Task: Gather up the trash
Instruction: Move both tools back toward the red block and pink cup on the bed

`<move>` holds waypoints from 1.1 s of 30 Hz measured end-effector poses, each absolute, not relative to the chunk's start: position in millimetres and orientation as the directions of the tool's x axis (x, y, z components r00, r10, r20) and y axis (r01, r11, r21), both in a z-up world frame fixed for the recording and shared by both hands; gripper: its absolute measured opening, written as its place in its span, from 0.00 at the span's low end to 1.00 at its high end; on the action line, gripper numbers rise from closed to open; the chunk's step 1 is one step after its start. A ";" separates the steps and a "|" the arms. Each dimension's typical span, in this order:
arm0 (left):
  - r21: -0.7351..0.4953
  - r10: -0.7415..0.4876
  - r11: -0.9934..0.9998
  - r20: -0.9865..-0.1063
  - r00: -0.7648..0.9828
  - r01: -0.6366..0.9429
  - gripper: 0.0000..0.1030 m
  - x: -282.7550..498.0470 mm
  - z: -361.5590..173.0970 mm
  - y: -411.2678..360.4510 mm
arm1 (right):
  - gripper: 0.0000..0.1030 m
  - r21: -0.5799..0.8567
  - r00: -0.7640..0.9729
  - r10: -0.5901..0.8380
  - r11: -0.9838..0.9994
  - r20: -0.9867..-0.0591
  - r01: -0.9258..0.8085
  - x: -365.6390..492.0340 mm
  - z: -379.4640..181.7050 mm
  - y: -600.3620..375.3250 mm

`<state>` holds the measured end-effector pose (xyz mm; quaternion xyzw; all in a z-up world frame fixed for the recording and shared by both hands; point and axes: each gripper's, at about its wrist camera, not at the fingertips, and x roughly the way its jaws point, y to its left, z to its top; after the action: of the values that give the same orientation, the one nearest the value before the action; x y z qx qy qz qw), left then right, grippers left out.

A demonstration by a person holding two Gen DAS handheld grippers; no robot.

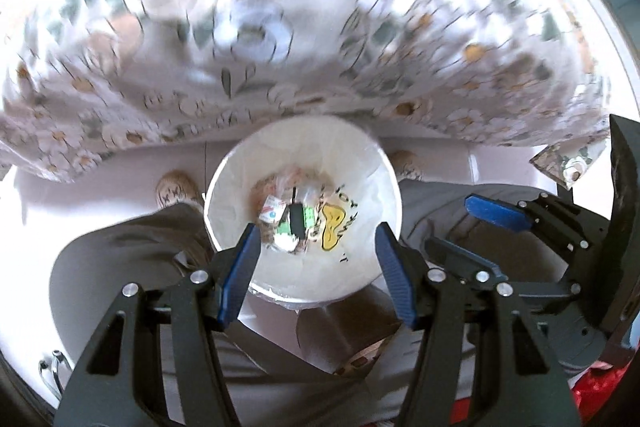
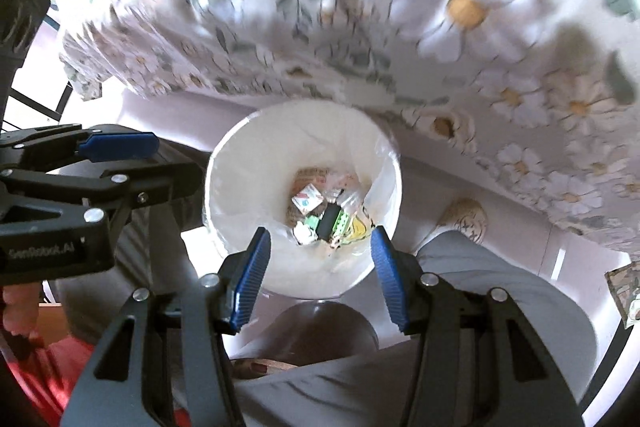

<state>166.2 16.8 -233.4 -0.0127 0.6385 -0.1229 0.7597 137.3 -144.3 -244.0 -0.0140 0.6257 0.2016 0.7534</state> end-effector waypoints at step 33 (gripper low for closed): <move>-0.082 -0.290 0.933 -0.747 0.598 0.351 0.69 265.9 -34.5 -48.6 | 0.61 0.106 0.657 0.238 0.966 -0.715 -0.235 191.6 -45.7 -262.5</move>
<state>265.9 -48.6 -34.5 0.0369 0.4111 -0.1795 0.8930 191.6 -262.5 -45.7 0.0020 0.3931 0.1301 0.9102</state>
